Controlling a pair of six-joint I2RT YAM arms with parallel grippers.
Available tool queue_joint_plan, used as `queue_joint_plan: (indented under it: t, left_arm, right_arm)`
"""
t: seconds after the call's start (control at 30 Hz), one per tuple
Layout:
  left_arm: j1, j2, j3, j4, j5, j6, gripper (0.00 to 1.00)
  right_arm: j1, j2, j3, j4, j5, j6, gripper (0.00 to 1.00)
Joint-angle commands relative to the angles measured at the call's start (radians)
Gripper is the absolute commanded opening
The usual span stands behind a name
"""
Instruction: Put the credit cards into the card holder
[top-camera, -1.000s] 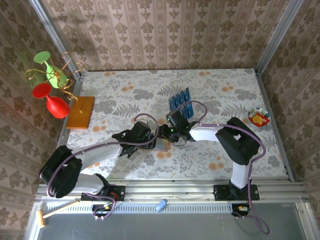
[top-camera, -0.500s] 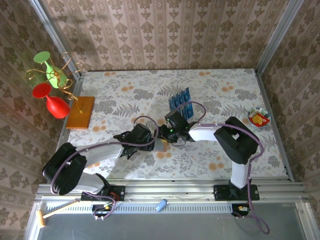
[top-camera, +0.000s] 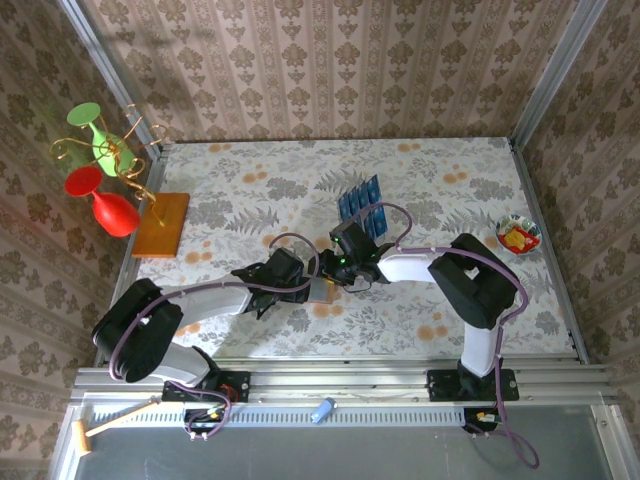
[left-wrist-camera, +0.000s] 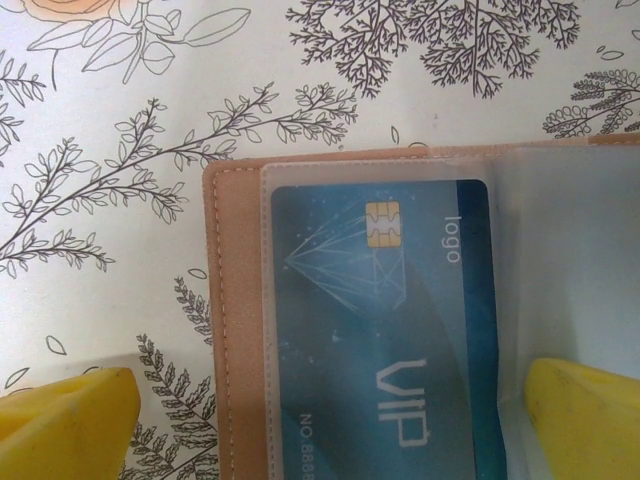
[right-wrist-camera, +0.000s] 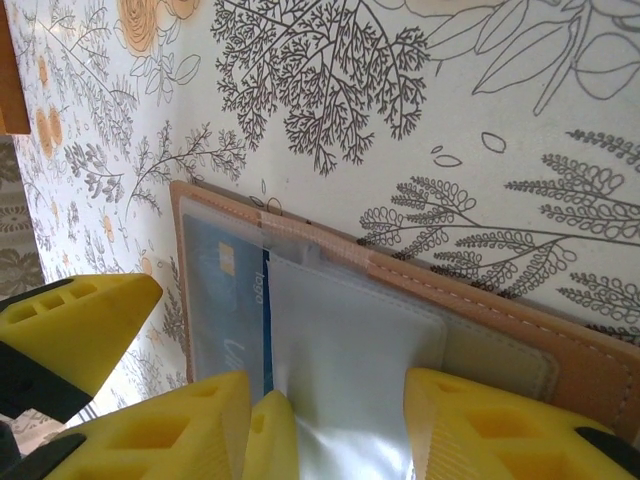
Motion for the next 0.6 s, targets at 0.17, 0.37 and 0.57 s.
queue_joint_plan:
  t: [0.17,0.37,0.57]
  left_arm:
    - [0.004,0.024,-0.028,0.005,-0.025,-0.011,1.0]
    - [0.006,0.026,-0.033,0.006,-0.027,-0.014,1.0]
    - [0.006,0.02,-0.039,0.009,-0.027,-0.014,1.0]
  right_arm:
    - [0.0,-0.061,-0.053,-0.015,0.014,0.023,0.48]
    - [0.002,-0.068,-0.072,-0.004,0.022,0.032,0.48]
    - [0.0,-0.047,-0.058,-0.005,0.024,0.03,0.48]
